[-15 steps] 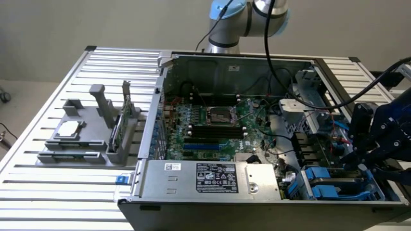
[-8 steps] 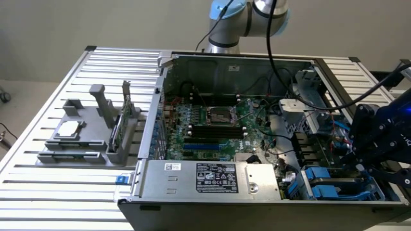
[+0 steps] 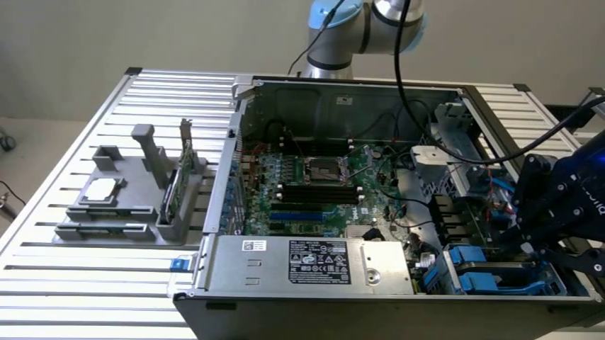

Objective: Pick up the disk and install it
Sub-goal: 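Insert the first disk wire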

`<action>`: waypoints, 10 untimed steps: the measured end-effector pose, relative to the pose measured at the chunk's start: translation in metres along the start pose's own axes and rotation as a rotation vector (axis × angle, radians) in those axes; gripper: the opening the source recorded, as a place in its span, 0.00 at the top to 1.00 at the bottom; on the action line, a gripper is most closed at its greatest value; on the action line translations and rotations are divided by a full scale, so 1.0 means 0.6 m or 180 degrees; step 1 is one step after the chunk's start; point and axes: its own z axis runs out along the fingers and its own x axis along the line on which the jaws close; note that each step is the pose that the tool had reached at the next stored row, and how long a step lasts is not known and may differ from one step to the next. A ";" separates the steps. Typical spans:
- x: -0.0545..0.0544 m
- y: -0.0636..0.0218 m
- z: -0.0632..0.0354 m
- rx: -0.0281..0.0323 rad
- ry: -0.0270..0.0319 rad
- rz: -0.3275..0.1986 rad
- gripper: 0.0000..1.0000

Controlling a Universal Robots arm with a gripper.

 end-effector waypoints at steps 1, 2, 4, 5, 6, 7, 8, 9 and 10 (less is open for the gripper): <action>0.001 0.001 0.000 0.0024 -0.0011 0.0004 0.84; 0.002 0.002 -0.001 0.0048 -0.0020 0.0008 0.84; 0.004 0.004 -0.002 0.0092 -0.0037 0.0014 0.84; 0.005 0.005 -0.003 0.0111 -0.0048 0.0018 0.84; 0.007 0.007 -0.004 0.0126 -0.0058 0.0020 0.84; 0.009 0.010 -0.004 0.0134 -0.0063 0.0022 0.84; 0.010 0.013 -0.004 0.0142 -0.0069 0.0024 0.84; 0.011 0.017 -0.005 0.0148 -0.0075 0.0025 0.84; 0.012 0.021 -0.005 0.0154 -0.0082 0.0027 0.84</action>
